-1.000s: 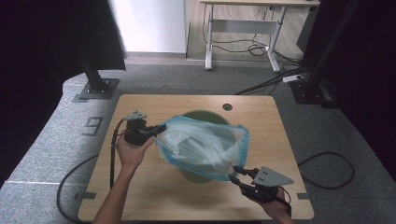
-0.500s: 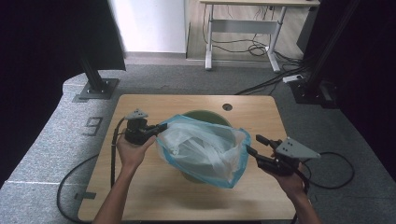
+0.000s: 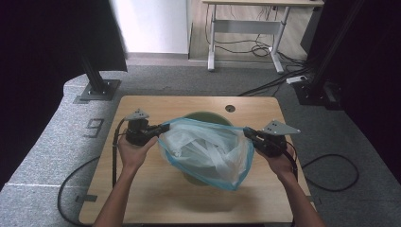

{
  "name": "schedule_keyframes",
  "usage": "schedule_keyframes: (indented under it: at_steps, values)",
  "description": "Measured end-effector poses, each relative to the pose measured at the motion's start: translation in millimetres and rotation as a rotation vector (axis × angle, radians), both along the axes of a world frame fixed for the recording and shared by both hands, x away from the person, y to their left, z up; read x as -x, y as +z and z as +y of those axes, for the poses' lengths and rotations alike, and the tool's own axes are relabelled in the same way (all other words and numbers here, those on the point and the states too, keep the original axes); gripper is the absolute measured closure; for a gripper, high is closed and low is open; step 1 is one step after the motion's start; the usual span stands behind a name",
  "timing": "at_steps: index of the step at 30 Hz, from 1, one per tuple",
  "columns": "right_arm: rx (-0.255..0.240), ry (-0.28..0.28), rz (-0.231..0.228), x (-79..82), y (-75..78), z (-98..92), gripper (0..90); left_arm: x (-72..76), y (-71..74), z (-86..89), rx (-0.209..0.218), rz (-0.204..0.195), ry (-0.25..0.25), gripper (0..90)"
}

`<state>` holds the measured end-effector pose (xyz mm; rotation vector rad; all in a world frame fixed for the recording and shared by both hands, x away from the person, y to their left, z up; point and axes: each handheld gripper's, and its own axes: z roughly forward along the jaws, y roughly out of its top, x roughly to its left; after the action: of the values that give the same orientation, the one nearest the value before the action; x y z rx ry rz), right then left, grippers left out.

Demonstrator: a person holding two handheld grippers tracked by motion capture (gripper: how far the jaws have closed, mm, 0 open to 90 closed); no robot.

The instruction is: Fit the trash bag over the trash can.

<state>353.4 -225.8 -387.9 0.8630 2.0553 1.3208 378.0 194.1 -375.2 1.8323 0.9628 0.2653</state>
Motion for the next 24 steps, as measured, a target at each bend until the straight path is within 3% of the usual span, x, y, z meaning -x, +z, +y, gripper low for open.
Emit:
schedule_keyframes:
  at_steps: [5, 12, 19, 24]
  values:
    - [0.021, -0.05, -0.028, -9.7, 2.3, 5.2, 87.1, -2.9, 3.3, 2.7, 0.015, -0.005, -0.005, 88.3]
    - [-0.005, -0.092, -0.039, -26.0, -2.4, 9.4, 87.6, -13.6, 6.9, 4.7, 0.035, -0.005, 0.002, 88.0]
    - [-0.088, -0.12, -0.027, -36.1, -17.7, 8.3, 86.7, -26.1, -3.6, 2.9, 0.014, 0.012, 0.009, 87.6]
    - [-0.115, -0.127, -0.004, -43.8, -29.2, 7.0, 85.3, -32.4, -11.6, -0.8, 0.012, 0.016, 0.017, 87.3]
